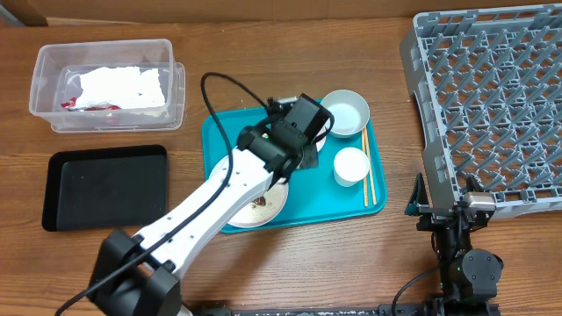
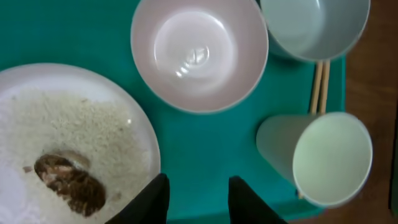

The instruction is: Sort waste into correct bins and load items into the dishwasher

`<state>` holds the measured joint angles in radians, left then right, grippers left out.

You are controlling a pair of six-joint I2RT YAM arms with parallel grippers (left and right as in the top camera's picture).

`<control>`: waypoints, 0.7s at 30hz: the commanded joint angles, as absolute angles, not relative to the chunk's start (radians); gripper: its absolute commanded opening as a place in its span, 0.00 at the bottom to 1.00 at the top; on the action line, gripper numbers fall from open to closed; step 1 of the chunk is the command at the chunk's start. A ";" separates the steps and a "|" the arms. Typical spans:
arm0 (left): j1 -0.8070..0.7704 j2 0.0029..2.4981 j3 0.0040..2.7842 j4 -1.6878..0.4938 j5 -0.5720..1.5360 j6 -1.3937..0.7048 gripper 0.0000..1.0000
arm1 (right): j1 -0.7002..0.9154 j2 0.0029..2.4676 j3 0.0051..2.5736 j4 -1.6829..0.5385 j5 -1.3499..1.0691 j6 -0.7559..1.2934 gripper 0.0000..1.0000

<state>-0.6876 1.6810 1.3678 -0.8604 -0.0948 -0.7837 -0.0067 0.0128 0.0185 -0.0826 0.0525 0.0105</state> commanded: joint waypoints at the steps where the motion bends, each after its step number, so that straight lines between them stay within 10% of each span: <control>1: -0.707 1.702 1.347 -0.922 0.054 -0.782 0.41 | -0.009 0.003 0.008 -0.078 0.059 0.008 1.00; 21: -0.789 1.956 1.304 -0.987 -0.157 -0.773 0.38 | -0.009 0.003 0.008 -0.078 0.059 0.008 1.00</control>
<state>-0.7971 1.9511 1.3094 -0.9825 -0.0803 -0.7822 -0.0067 0.0128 0.0185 -0.0826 0.0525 0.0109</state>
